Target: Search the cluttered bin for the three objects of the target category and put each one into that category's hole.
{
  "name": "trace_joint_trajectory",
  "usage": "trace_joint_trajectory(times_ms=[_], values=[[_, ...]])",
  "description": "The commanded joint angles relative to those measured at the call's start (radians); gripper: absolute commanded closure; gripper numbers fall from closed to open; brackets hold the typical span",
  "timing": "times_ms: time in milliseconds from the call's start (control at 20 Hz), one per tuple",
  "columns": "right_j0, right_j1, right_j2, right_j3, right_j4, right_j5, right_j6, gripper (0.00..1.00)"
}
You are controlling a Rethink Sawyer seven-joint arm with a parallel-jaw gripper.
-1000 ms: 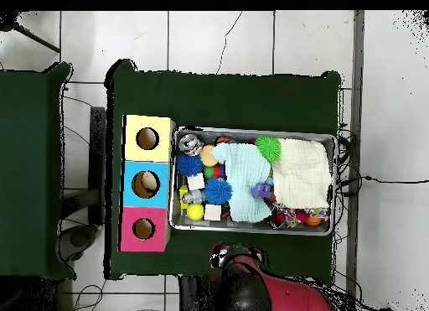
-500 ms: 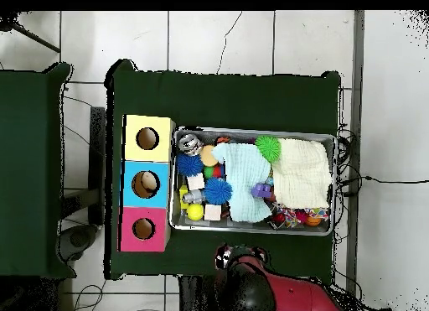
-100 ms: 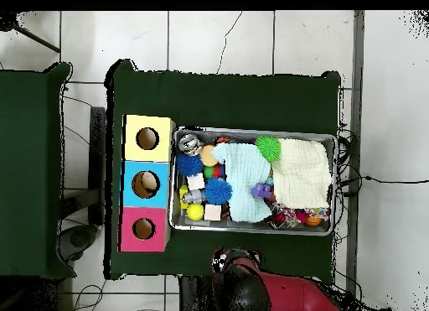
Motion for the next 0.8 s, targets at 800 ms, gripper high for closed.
trace_joint_trajectory(times_ms=[800], values=[[0.052,0.269,-0.031,-0.128,-0.113,-0.195,0.107,0.00]])
